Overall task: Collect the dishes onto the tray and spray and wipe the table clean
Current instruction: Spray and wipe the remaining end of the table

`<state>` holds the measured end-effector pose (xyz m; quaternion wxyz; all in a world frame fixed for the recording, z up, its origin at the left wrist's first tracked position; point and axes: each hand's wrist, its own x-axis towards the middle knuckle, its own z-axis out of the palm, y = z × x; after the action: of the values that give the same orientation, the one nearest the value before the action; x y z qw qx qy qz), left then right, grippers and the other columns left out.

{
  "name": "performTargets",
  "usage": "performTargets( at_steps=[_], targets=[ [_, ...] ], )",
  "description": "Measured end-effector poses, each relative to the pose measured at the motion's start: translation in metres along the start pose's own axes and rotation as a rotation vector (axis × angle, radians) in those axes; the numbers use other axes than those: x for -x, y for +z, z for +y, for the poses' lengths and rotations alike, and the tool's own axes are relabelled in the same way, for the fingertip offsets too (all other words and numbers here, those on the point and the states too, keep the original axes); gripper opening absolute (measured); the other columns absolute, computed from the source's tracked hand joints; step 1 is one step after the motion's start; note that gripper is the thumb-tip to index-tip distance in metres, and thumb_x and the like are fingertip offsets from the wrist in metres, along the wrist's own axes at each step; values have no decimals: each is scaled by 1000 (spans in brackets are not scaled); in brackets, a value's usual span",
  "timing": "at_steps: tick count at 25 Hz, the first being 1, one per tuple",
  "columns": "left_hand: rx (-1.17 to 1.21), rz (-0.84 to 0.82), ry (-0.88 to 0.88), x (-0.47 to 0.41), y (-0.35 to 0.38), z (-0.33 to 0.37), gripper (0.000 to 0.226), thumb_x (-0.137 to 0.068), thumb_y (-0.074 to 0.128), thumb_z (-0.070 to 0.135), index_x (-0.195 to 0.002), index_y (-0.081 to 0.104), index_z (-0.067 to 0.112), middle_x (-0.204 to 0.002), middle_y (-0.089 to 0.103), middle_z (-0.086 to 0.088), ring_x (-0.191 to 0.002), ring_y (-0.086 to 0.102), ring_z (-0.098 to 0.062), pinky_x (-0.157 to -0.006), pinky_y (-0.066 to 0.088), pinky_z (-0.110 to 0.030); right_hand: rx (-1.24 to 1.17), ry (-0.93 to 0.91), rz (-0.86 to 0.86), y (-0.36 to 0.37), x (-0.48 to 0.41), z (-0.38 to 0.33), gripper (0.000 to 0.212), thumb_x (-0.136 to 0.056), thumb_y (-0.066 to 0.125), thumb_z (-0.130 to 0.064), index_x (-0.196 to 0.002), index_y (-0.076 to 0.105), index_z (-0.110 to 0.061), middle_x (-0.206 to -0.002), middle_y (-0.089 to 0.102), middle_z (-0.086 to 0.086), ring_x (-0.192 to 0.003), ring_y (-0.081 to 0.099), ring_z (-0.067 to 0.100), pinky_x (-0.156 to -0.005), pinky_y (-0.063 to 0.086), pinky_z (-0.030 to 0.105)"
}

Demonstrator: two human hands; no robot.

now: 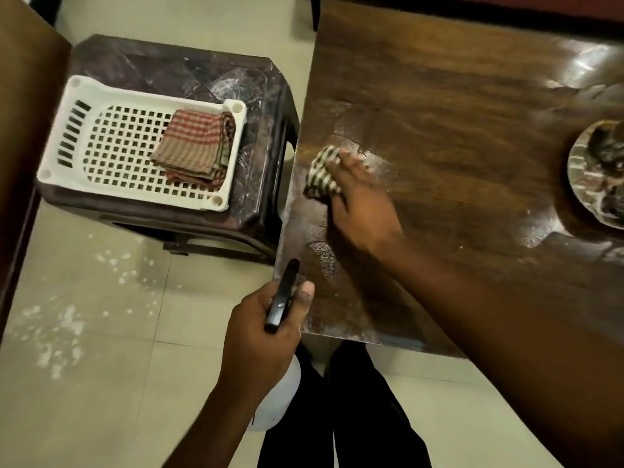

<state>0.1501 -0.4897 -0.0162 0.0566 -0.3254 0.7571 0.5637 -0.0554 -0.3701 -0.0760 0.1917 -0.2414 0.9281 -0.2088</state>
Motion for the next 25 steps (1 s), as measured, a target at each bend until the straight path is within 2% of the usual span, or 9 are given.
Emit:
performTargets(
  at_steps=[3,6,8,10,13,17,20,22,25],
  targets=[
    [-8,40,42,1,-4,-3,41,-98,68,49,-72,67,18,-55,61,-5,-53,59,-27,-55,50,-44,145,-429,-221,24,39,-8,62,-104,39,-32,-165,30,-25,-176,18,7,-163,17,30,-128,27,56],
    [-7,92,19,-2,-10,-4,41,-97,68,51,-60,62,33,-46,57,4,-44,55,-19,-49,49,-37,243,-962,-465,22,51,4,58,-103,52,-30,-160,43,-20,-173,31,6,-161,25,26,-128,30,52],
    [-8,77,-16,-4,-12,-8,47,-96,68,56,-59,58,28,-45,54,4,-46,55,-26,-53,52,-48,319,-887,-398,7,22,7,62,-101,47,-34,-162,41,-24,-173,30,3,-159,31,28,-124,27,44],
    [3,35,-42,-6,-15,-12,44,-93,65,61,-67,61,25,-48,55,5,-50,57,-23,-58,53,-52,273,-509,-236,-9,-22,1,68,-98,31,-44,-165,34,-29,-175,24,2,-157,33,32,-120,35,43],
    [26,12,-63,-6,-18,-14,41,-90,64,66,-78,67,27,-52,58,7,-54,59,-19,-61,56,-50,158,-226,-92,-19,-70,-12,62,-105,46,-27,-166,31,-29,-177,17,2,-162,21,29,-129,29,51],
    [25,7,-40,-3,-22,-13,47,-90,61,68,-78,65,22,-53,56,4,-55,59,-27,-60,54,-54,178,-381,-148,7,-8,-17,64,-103,42,-27,-165,33,-22,-176,18,9,-162,18,32,-131,21,52],
    [25,-2,8,-1,-20,-15,37,-96,68,55,-78,69,23,-51,58,11,-49,55,-10,-53,47,-36,222,-750,-350,34,85,-5,57,-103,48,-31,-158,47,-18,-172,32,9,-161,24,28,-130,27,51],
    [28,-30,22,4,-20,-22,41,-93,70,57,-72,67,22,-48,57,10,-46,51,-7,-52,43,-28,265,-926,-496,35,116,15,57,-105,51,-29,-161,43,-20,-174,29,4,-163,18,22,-128,27,46],
    [46,-83,25,19,-17,-31,50,-86,69,59,-61,53,20,-46,47,4,-46,42,-10,-52,35,-29,229,-733,-409,17,130,51,56,-109,47,-33,-164,37,-25,-176,23,0,-164,17,19,-127,30,44]
  ],
)
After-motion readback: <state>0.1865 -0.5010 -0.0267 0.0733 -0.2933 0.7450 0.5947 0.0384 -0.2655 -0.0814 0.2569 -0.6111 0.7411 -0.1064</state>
